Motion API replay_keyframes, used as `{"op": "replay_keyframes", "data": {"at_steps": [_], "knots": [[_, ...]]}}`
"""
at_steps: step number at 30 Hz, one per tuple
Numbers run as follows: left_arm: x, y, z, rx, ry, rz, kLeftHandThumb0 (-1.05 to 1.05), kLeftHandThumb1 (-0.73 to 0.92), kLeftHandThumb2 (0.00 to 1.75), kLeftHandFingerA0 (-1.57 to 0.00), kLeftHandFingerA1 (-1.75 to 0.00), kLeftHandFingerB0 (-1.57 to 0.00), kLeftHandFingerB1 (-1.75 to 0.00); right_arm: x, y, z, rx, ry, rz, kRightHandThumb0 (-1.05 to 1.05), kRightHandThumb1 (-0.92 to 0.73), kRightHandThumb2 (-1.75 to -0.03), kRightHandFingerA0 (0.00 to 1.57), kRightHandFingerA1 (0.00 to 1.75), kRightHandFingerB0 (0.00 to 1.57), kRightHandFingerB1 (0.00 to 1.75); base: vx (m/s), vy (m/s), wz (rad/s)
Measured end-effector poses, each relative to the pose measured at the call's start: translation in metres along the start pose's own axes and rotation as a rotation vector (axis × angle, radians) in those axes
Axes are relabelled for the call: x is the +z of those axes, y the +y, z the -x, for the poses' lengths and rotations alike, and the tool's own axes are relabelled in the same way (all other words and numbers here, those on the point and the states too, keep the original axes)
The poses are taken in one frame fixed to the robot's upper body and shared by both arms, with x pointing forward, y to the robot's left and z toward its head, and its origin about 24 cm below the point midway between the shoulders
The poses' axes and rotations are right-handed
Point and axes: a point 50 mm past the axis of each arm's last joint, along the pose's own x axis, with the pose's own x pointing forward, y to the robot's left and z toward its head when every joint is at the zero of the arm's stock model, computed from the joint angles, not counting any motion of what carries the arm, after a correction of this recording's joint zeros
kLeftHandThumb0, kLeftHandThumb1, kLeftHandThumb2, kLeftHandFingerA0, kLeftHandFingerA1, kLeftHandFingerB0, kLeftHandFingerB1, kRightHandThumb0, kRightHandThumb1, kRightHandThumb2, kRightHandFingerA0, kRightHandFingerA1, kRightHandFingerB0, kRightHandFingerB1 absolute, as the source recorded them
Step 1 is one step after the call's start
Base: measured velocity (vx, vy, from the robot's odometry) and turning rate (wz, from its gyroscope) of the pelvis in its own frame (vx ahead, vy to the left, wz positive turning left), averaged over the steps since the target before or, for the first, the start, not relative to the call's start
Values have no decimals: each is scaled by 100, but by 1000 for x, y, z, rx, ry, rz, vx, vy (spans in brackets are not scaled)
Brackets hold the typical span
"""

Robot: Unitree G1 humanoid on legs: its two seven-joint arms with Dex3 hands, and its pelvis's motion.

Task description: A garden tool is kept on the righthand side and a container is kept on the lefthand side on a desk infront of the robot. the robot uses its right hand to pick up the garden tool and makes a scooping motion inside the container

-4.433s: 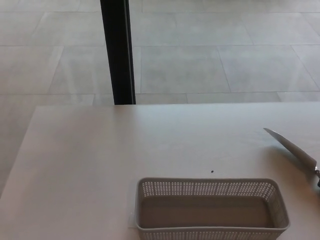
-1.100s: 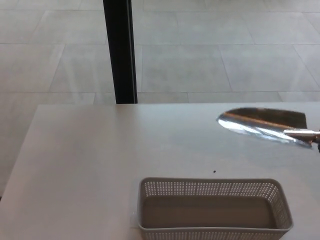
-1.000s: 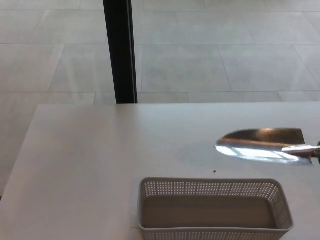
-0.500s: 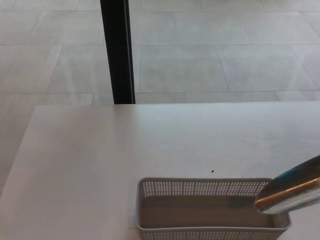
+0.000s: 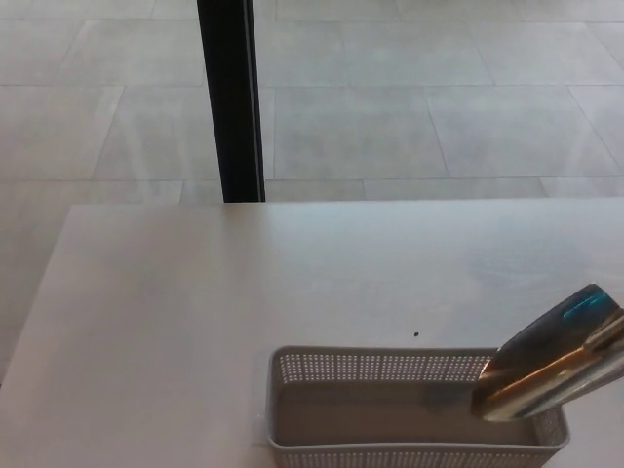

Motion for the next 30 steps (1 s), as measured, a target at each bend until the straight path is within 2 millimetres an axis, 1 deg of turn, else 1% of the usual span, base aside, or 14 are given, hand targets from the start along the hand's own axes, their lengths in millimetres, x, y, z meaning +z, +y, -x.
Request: {"op": "replay_keyframes", "data": {"at_steps": [6, 7, 9, 10, 14, 16, 18, 20, 22, 23, 24, 25, 29, 30], "knots": [[-1, 0, 0, -1, 4, 0, -15, -42, 130, -103, -114, -100, -109, 13, 2, -3, 59, -15, 19, -34, -53, -68, 94, 164, 97, 101, 0, 0, 0], [-1, 0, 0, -1, 4, 0, -15, -40, 129, -106, -112, -102, -108, 14, 3, -3, 73, -14, 24, -37, -42, -94, 119, 130, 96, 103, 0, 0, 0], [-2, 1, 0, -1, 6, -1, -18, -40, 132, -103, -112, -103, -108, 16, 5, -4, 100, -4, 35, -40, -45, -95, 119, 131, 94, 104, 0, 0, 0], [-2, 1, 0, -1, 7, -1, -16, -40, 131, -104, -111, -103, -107, 17, 7, -4, 114, 2, 41, -35, -58, -68, 94, 170, 92, 113, 0, 0, 0], [-3, 1, 1, -1, 9, -1, -13, -45, 134, -111, -112, -107, -109, 22, 12, -4, 164, 23, 49, -37, -54, -75, 90, 175, 78, 151, 0, 0, 0], [-3, 1, 1, -2, 11, -1, -13, -45, 134, -111, -112, -107, -109, 24, 15, -3, 189, 35, 58, -37, -54, -75, 90, 175, 78, 151, 0, 0, 0], [-4, 1, 1, -4, 12, -2, -15, -40, 129, -109, -110, -106, -107, 25, 17, -3, 217, 51, 67, -37, -57, -81, 112, 175, 72, 145, 0, 0, 0], [-4, 1, 1, -5, 13, -4, -18, -39, 128, -107, -109, -103, -107, 26, 20, -2, 245, 67, 74, -34, -60, -79, 90, 175, 75, 153, 0, 0, 0], [-4, 1, 1, -6, 14, -4, -16, -38, 127, -105, -110, -103, -107, 26, 22, -2, 272, 81, 83, -34, -59, -80, 110, 172, 71, 141, 0, 0, 0], [-4, 1, 1, -7, 14, -4, -18, -39, 128, -108, -110, -106, -106, 26, 22, -2, 282, 88, 85, -35, -59, -71, 90, 175, 76, 151, 0, 0, 0], [-4, 1, 1, -7, 14, -4, -21, -38, 127, -106, -110, -105, -106, 26, 23, -2, 291, 95, 86, -46, -40, -89, 120, 137, 96, 120, 0, 0, 0], [-4, 1, 1, -8, 13, -5, -16, -43, 130, -108, -112, -105, -108, 27, 24, -2, 306, 106, 88, -38, -57, -64, 91, 173, 84, 138, 0, 0, 0], [-4, 0, 1, -13, 14, -8, -26, -40, 126, -110, -109, -103, -107, 33, 27, -2, 346, 119, 97, -40, -64, -63, 89, 173, 83, 130, 0, 0, 0], [-5, 0, 1, -14, 14, -10, -27, -38, 125, -107, -109, -101, -107, 35, 26, -3, 351, 122, 99, -50, -50, -94, 118, 138, 87, 116, 0, 0, 0]]}}
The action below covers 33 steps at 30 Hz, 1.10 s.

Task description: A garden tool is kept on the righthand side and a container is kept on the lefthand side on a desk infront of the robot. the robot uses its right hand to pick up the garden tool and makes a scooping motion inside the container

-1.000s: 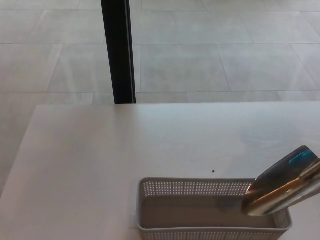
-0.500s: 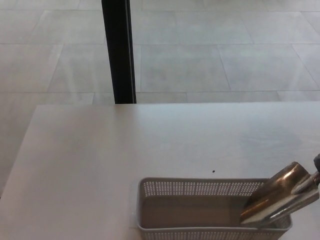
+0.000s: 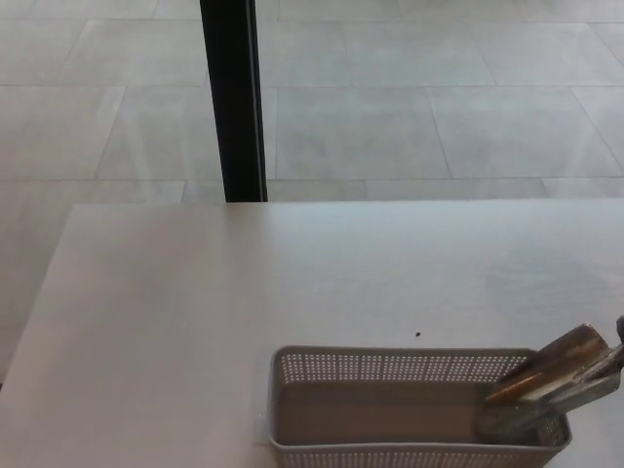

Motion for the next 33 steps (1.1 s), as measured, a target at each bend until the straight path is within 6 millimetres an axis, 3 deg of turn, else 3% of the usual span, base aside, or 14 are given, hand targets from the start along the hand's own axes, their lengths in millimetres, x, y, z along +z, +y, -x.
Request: {"op": "replay_keyframes", "data": {"at_steps": [1, 2, 6, 9, 11, 12, 13, 14, 21, 22, 23, 24, 26, 33], "knots": [[0, 0, 0, -2, 1, -2, -27, -38, 125, -107, -109, -101, -107, 1, -1, -1, 6, 4, 4, -50, -50, -94, 118, 138, 87, 116, 0, 0, 0], [0, 0, 0, -4, 1, -3, -27, -36, 121, -107, -109, -101, -106, 3, -2, -1, 11, 4, 5, -41, -65, -66, 91, 173, 80, 137, 0, 0, 0], [0, -1, 0, -12, 1, -15, -25, -40, 123, -107, -110, -105, -106, 16, -4, -2, 32, -1, 0, -39, -68, -70, 94, 172, 90, 110, 0, 0, 0], [0, -2, 0, -16, 0, -16, -22, -42, 127, -107, -110, -104, -108, 22, -7, -3, 45, 6, 11, -38, -65, -69, 93, 170, 89, 122, 0, 0, 0], [1, -2, 0, -21, -8, -17, -27, -39, 117, -108, -108, -100, -105, 31, -5, -3, 53, -3, -4, -38, -61, -64, 93, 170, 90, 134, 0, 0, 0], [1, -2, 0, -24, -10, -24, -25, -40, 118, -108, -109, -101, -105, 36, -3, -2, 57, -6, -15, -46, -47, -94, 122, 137, 95, 116, 0, 0, 0], [1, -2, 0, -27, -11, -29, -24, -40, 120, -107, -108, -99, -105, 40, -2, -2, 61, -5, -25, -46, -49, -95, 121, 136, 94, 116, 0, 0, 0], [1, -3, 0, -30, -11, -32, -29, -37, 122, -102, -109, -98, -105, 44, 0, -3, 67, -5, -34, -43, -64, -62, 88, 169, 84, 129, 0, 0, 0], [2, -6, 0, -46, -17, -66, -35, -36, 117, -107, -107, -102, -102, 66, 7, -6, 89, 9, -70, -37, -66, -63, 89, 169, 87, 124, 0, 0, 0], [2, -6, 0, -47, -17, -71, -25, -39, 117, -107, -107, -108, -103, 69, 7, -7, 93, 13, -77, -41, -53, -96, 119, 134, 91, 111, 0, 0, 0], [2, -6, 0, -47, -16, -74, -25, -39, 117, -107, -107, -108, -103, 73, 8, -9, 99, 23, -90, -41, -53, -96, 119, 134, 91, 111, 0, 0, 0], [2, -6, 0, -48, -16, -75, -20, -40, 115, -112, -107, -109, -103, 77, 8, -10, 106, 26, -104, -39, -71, -66, 90, 171, 85, 124, 0, 0, 0], [2, -6, 0, -48, -16, -73, -24, -37, 117, -103, -108, -101, -104, 90, 9, -13, 121, 22, -148, -33, -70, -70, 94, 169, 86, 119, 0, 0, 0], [-1, -5, 0, -47, -9, -84, -29, -36, 115, -107, -105, -105, -102, 115, 11, -21, 185, 53, -239, -37, -67, -64, 88, 167, 89, 101, 0, 0, 0]]}}
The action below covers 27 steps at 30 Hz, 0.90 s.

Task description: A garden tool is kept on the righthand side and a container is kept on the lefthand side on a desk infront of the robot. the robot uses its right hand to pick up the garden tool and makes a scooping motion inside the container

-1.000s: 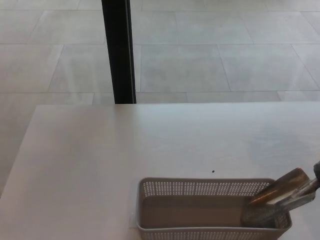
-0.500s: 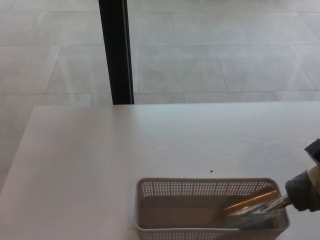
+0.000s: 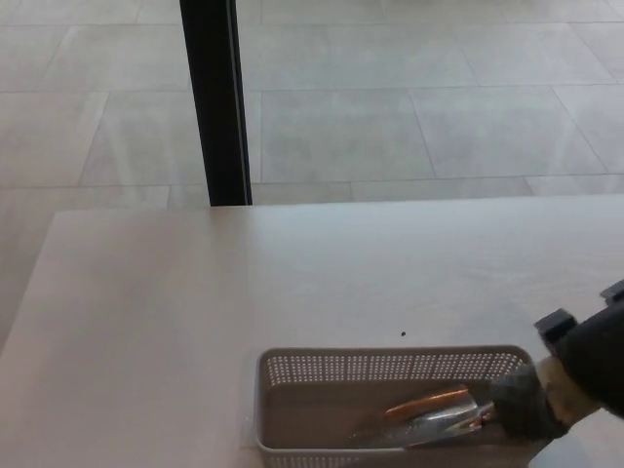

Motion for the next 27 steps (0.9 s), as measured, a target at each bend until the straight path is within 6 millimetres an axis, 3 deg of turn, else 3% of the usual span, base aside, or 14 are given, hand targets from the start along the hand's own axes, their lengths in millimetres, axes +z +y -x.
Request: {"op": "replay_keyframes", "data": {"at_steps": [2, 6, 8, 9, 10, 11, 12, 13, 18, 21, 22, 23, 26, 27], "knots": [[-2, 0, 0, 0, 4, -3, -27, -38, 119, -111, -105, -107, -102, 5, -1, -4, 4, 7, -22, -34, -65, -62, 87, 170, 86, 105, 0, 0, 0], [-3, 1, 1, 1, 1, -8, -26, -38, 118, -108, -106, -105, -103, 11, -5, -13, 4, 18, -56, -31, -65, -67, 93, 167, 90, 96, 0, 0, 0], [-4, 1, 1, 0, 3, -11, -23, -39, 116, -106, -106, -108, -103, 17, -2, -14, 15, 10, -79, -28, -63, -70, 94, 168, 84, 126, 0, 0, 0], [-6, 2, 2, 1, 9, -13, -23, -38, 114, -105, -105, -106, -103, 17, -1, -15, 19, 17, -82, -25, -58, -72, 97, 168, 85, 121, 0, 0, 0], [-7, 2, 2, 1, 12, -15, -24, -37, 113, -103, -106, -103, -103, 17, 0, -15, 22, 20, -86, -27, -59, -73, 90, 170, 83, 124, 0, 0, 0], [-8, 2, 2, 1, 13, -16, -22, -40, 119, -106, -108, -102, -105, 18, 0, -16, 23, 23, -91, -22, -57, -85, 108, 163, 81, 124, 0, 0, 0], [-8, 2, 2, 1, 14, -17, -21, -40, 120, -107, -109, -104, -106, 19, 1, -16, 21, 27, -96, -23, -55, -83, 92, 174, 82, 138, 0, 0, 0], [-9, 2, 2, 2, 15, -15, -22, -40, 123, -108, -109, -104, -107, 19, 1, -17, 18, 33, -103, -26, -54, -77, 90, 175, 78, 143, 0, 0, 0], [-11, 3, 3, 6, 19, -12, -19, -41, 126, -103, -110, -101, -106, 16, 3, -18, 0, 63, -128, -21, -53, -74, 89, 174, 78, 137, 0, 0, 0], [-12, 3, 3, 6, 21, -14, -29, -36, 122, -106, -106, -101, -102, 12, 3, -19, -23, 85, -153, -17, -55, -63, 84, 175, 72, 140, 0, 0, 0], [-12, 3, 3, 5, 22, -16, -32, -35, 115, -107, -104, -100, -100, 10, 3, -19, -35, 99, -171, -18, -58, -62, 94, 168, 81, 113, 0, 0, 0], [-12, 3, 3, 4, 23, -18, -32, -35, 115, -107, -104, -100, -100, 8, 2, -19, -46, 110, -183, -18, -58, -62, 94, 168, 81, 113, 0, 0, 0], [-13, 3, 3, 3, 25, -21, -15, -41, 113, -108, -109, -116, -104, 0, -2, -19, -95, 159, -240, -9, -59, -74, 100, 163, 94, 91, 0, 0, 0], [-13, 3, 3, 3, 25, -20, -15, -40, 117, -105, -109, -110, -103, -3, -3, -20, -111, 171, -257, -10, -56, -80, 95, 169, 88, 111, 0, 0, 0]]}}
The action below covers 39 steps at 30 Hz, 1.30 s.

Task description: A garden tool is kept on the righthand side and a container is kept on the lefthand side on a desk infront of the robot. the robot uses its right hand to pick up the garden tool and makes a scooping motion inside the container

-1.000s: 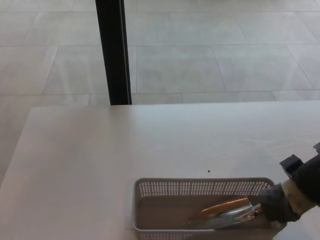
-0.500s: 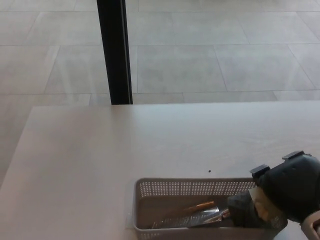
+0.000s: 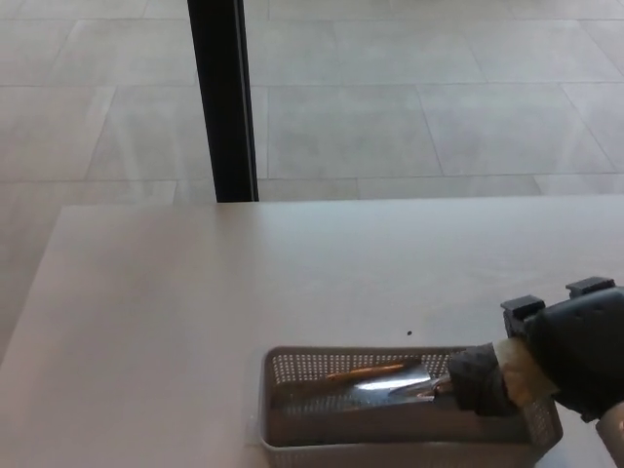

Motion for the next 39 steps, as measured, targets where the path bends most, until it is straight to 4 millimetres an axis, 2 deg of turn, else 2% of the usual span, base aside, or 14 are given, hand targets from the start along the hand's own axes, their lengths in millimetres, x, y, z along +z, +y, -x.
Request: {"op": "replay_keyframes", "data": {"at_steps": [1, 3, 4, 5, 13, 14, 15, 26, 28, 29, 33, 34, 35, 39], "knots": [[0, 0, 0, 0, 0, 0, -17, -41, 118, -106, -109, -110, -104, -2, -1, 0, -13, 8, -16, -18, -48, -97, 125, 136, 94, 111, 0, 0, 0], [0, 0, 0, 0, 0, 1, -20, -41, 119, -105, -110, -107, -105, -6, -4, -1, -47, 25, -52, -19, -48, -98, 126, 138, 96, 116, 0, 0, 0], [0, 0, 0, 0, 1, 1, -19, -43, 119, -104, -110, -108, -105, -7, -6, -1, -61, 33, -67, -22, -49, -101, 126, 138, 95, 119, 0, 0, 0], [-1, 0, 0, 0, 1, 1, -17, -42, 118, -107, -108, -109, -104, -9, -7, -2, -81, 43, -90, -17, -57, -92, 95, 175, 75, 144, 0, 0, 0], [-3, 0, 1, 1, 9, -1, -22, -37, 109, -108, -105, -108, -100, -22, -13, -1, -185, 87, -170, -20, -53, -100, 96, 173, 78, 135, 0, 0, 0], [-4, 0, 1, 1, 10, -1, -19, -38, 107, -112, -104, -112, -100, -23, -13, -1, -194, 90, -176, -25, -49, -109, 122, 135, 89, 111, 0, 0, 0], [-4, 0, 1, 1, 11, -1, -18, -39, 109, -111, -104, -111, -100, -25, -13, -1, -204, 94, -182, -20, -56, -100, 92, 173, 77, 133, 0, 0, 0], [-8, 1, 2, 0, 21, -7, -26, -34, 116, -97, -108, -99, -101, -52, -22, -7, -339, 157, -205, -19, -48, -104, 97, 175, 69, 154, 0, 0, 0], [-9, 1, 2, 0, 24, -9, -19, -42, 114, -106, -111, -107, -104, -60, -25, -8, -367, 175, -201, -21, -57, -93, 94, 175, 72, 155, 0, 0, 0], [-10, 1, 2, 1, 26, -8, -21, -42, 117, -104, -111, -107, -104, -69, -28, -8, -388, 196, -194, -23, -51, -70, 97, 175, 84, 117, 0, 0, 0], [-14, 3, 4, 4, 36, -7, -22, -37, 112, -105, -110, -106, -105, -111, -40, -4, -446, 313, -144, -25, -58, -67, 93, 174, 79, 132, 0, 0, 0], [-16, 4, 4, 6, 40, -7, -18, -38, 112, -104, -111, -102, -108, -125, -42, -1, -456, 354, -130, -22, -53, -67, 99, 172, 88, 102, 0, 0, 0], [-16, 4, 4, 6, 42, -7, -29, -34, 117, -99, -110, -96, -106, -129, -43, 0, -456, 367, -126, -24, -55, -68, 100, 173, 90, 102, 0, 0, 0], [-20, 5, 5, 10, 49, -7, -28, -34, 119, -97, -110, -94, -104, -161, -33, 14, -431, 484, -116, -24, -56, -90, 93, 175, 74, 152, 0, 0, 0]]}}
